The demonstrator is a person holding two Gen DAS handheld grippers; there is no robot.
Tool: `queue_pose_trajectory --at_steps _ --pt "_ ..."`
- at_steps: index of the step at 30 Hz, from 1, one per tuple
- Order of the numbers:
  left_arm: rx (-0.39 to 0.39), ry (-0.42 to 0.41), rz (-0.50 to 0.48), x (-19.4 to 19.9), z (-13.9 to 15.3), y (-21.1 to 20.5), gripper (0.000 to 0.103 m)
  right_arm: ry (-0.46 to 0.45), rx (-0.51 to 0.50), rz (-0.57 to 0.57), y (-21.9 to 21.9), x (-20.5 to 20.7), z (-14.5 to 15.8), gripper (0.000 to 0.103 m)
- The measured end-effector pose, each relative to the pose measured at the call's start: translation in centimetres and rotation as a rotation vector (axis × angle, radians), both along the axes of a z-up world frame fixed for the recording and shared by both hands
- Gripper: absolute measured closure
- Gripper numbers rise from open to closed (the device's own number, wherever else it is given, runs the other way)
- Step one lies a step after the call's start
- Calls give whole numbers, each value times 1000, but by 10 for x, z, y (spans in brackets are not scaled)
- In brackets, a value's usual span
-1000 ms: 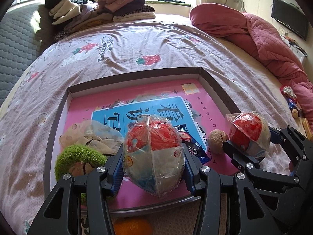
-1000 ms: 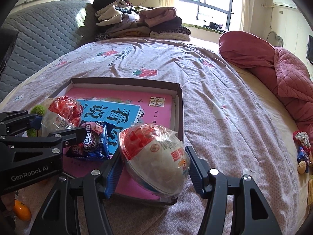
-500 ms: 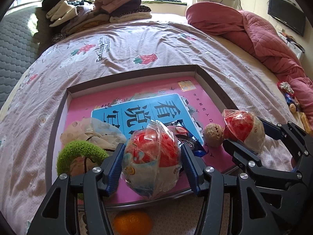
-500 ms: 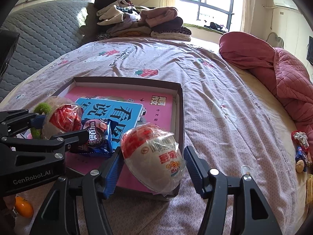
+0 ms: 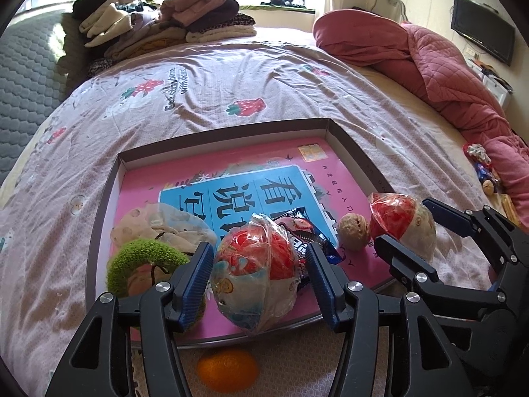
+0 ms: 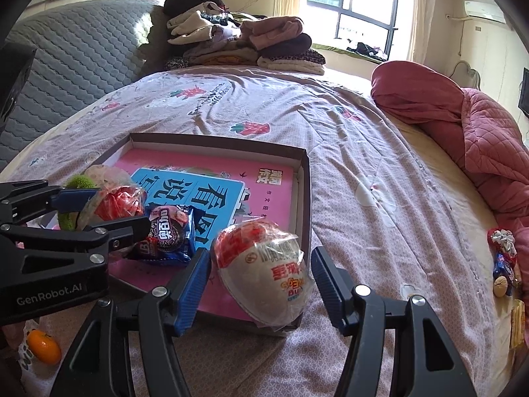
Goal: Organize objects
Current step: 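Lower the wrapped ball into the tray and open left tool while right tool releases the bag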
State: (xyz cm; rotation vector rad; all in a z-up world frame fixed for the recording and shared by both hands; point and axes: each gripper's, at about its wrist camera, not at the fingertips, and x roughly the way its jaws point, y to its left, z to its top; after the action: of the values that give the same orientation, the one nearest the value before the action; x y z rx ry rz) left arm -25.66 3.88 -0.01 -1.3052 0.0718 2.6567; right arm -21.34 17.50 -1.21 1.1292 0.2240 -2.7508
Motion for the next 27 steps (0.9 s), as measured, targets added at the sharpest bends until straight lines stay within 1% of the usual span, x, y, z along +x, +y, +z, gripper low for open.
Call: queue_pose_trajectory --at_steps 11,27 --pt "5 29 -3 8 17 -1 44 24 4 -4 0 4 12 41" --pt "7 65 2 20 37 -2 44 67 -4 2 -1 17 38 41"
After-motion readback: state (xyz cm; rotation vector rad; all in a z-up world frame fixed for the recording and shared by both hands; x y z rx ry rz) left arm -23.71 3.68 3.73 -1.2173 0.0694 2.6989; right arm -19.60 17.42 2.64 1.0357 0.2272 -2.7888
